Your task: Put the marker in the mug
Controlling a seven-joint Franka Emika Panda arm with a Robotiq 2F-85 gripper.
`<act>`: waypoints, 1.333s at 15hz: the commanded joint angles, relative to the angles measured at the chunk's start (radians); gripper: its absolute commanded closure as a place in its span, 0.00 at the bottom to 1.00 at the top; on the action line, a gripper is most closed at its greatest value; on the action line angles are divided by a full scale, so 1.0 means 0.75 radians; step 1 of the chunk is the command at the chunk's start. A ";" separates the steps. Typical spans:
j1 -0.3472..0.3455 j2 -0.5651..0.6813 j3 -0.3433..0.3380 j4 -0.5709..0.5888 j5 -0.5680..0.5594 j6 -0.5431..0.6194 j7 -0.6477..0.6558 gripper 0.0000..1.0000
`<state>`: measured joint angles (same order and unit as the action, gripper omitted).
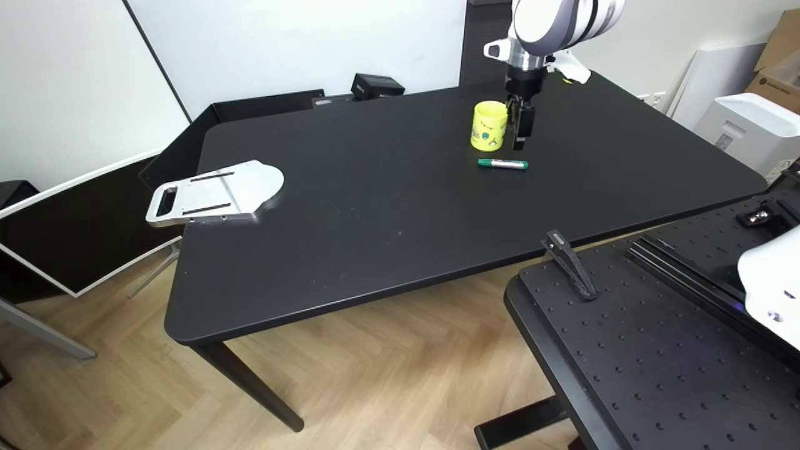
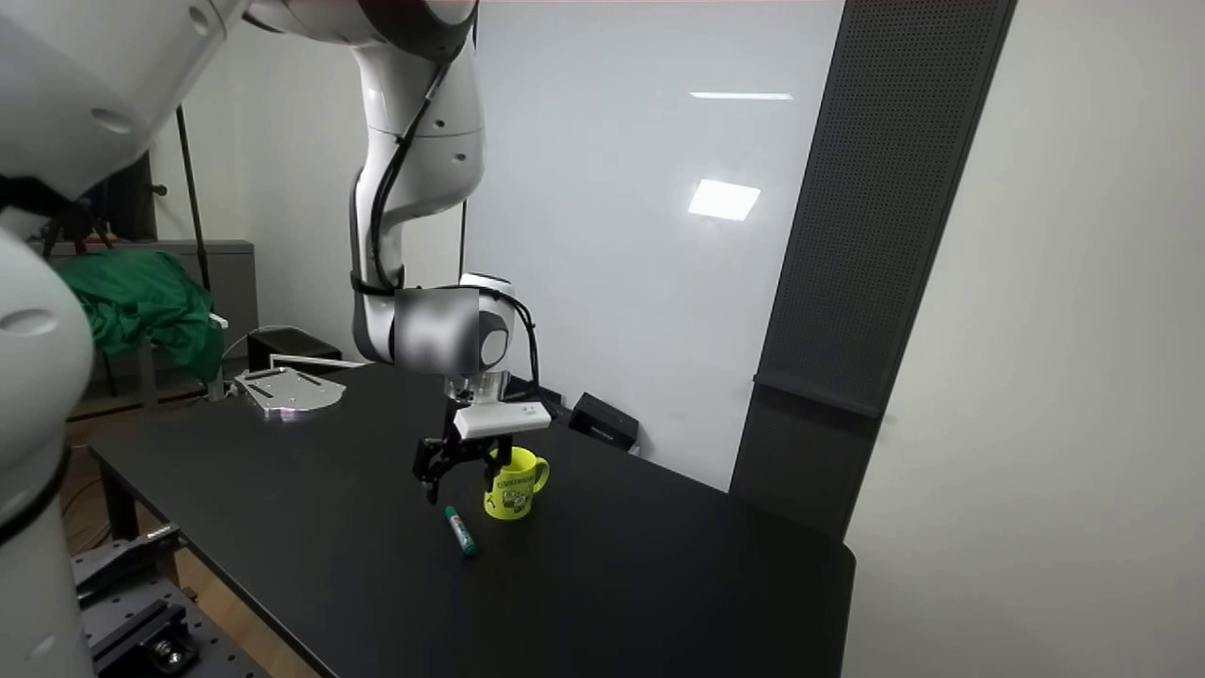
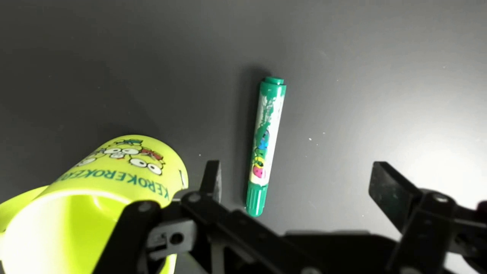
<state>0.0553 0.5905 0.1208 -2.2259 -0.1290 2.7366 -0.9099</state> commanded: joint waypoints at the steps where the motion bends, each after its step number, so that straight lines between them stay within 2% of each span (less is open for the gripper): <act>1: -0.011 0.035 0.002 0.011 -0.053 0.000 0.085 0.00; 14: -0.018 0.161 -0.007 0.081 -0.084 -0.015 0.122 0.00; 20: 0.009 0.220 -0.014 0.150 -0.109 0.007 0.147 0.00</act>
<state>0.0555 0.7208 0.1075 -2.1618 -0.1758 2.7379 -0.8583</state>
